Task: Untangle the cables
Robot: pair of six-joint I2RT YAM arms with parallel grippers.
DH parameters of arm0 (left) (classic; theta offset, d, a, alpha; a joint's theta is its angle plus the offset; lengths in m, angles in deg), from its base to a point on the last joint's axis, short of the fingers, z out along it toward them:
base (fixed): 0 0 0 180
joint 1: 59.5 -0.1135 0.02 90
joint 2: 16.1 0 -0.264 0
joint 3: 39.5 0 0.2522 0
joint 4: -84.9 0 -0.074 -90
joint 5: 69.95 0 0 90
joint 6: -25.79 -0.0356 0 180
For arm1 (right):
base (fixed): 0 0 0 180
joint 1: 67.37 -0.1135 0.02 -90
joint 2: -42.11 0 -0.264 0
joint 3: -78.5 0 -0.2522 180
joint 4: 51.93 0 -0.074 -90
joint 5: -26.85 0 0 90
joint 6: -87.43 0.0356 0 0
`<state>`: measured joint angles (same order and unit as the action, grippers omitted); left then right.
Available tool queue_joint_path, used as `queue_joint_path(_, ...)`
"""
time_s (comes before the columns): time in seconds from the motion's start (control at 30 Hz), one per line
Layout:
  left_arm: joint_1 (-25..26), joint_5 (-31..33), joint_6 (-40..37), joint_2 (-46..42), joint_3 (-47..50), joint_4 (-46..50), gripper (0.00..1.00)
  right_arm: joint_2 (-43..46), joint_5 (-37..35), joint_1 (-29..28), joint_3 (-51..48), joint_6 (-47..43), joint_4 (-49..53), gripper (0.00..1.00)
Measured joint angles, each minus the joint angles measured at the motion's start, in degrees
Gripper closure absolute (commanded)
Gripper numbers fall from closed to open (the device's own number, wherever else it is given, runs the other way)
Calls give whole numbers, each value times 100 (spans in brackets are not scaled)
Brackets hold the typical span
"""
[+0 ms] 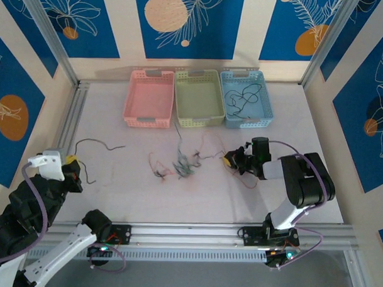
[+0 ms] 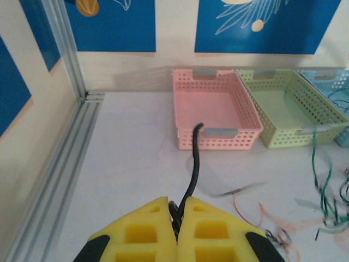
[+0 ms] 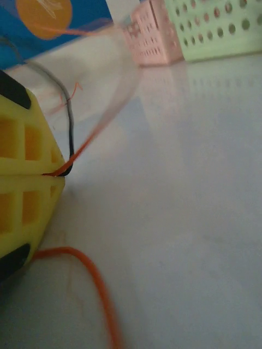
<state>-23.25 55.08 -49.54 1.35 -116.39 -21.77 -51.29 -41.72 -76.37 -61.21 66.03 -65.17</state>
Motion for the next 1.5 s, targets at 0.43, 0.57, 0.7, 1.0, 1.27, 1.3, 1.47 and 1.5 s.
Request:
queue_joint_path(0.43, 0, -868, 144, 452, 487, -367, 100, 232, -195, -343, 133, 42, 192, 100)
queue_joint_path(0.57, 0, -1700, 227, 1036, 693, -804, 100, 297, -195, -409, 170, -28, 245, 100)
queue_joint_path(0.7, 0, -2291, 354, 1729, 715, -1279, 100, 297, -195, -413, 175, -70, 267, 100)
queue_joint_path(1.0, 0, -2983, 581, 3062, 675, -2441, 100, 313, -195, -413, 173, -87, 278, 100)
queue_joint_path(1.27, 0, -3279, 802, 4459, 289, -3628, 100, 1672, -697, -540, -214, -122, 942, 100)
queue_joint_path(1.3, 0, -3318, 824, 4680, 179, -3779, 100, 1985, -852, -601, -275, -151, 1137, 100)
queue_joint_path(1.47, 0, -3521, 944, 6043, -588, -4706, 100, 2896, -1561, -951, -413, -258, 1690, 100)
queue_joint_path(1.5, 0, -3571, 975, 6371, -800, -4896, 100, 2914, -1650, -984, -415, -260, 1729, 100)
